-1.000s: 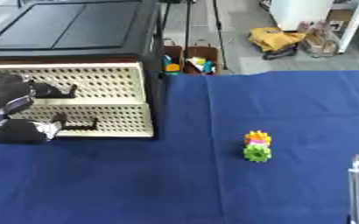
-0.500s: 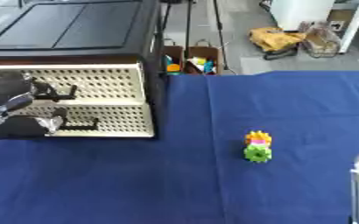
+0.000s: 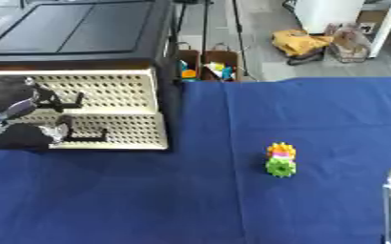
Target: Pick up objects from table and place into drawer.
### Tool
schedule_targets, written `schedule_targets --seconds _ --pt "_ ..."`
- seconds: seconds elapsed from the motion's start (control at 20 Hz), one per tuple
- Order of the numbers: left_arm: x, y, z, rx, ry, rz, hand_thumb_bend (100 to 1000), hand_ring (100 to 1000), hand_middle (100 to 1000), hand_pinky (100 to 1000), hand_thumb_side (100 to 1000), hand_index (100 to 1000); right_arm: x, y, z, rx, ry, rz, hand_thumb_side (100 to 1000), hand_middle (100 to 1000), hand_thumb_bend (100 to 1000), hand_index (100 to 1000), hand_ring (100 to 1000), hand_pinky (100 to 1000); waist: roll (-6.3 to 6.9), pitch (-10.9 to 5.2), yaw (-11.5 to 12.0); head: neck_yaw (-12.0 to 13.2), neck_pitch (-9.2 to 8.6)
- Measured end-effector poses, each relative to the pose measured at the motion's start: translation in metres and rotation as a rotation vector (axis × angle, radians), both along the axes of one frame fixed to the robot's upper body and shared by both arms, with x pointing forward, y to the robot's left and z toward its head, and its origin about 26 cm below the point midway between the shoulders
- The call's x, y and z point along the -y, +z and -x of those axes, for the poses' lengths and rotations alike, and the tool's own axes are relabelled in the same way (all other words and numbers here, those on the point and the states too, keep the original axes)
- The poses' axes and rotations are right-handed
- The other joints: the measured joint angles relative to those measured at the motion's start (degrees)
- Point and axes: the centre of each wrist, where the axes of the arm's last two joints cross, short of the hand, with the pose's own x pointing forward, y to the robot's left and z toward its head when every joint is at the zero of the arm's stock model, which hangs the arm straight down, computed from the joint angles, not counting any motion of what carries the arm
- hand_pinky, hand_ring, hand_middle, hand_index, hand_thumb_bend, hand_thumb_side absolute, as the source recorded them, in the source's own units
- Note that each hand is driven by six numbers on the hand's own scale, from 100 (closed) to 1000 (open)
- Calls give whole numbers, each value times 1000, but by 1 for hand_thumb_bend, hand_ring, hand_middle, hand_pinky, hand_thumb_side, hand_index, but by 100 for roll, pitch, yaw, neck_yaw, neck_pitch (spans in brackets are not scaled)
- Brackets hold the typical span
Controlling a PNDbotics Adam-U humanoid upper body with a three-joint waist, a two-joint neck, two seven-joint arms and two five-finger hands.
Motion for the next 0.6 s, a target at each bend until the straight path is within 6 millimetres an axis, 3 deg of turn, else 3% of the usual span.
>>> schedule_targets --seconds 0.6 --pt "5 -1 9 10 -21 -44 100 100 100 100 749 722 0 0 0 2 -3 -11 1000 471 100 753 531 674 -32 -14 36 0 0"
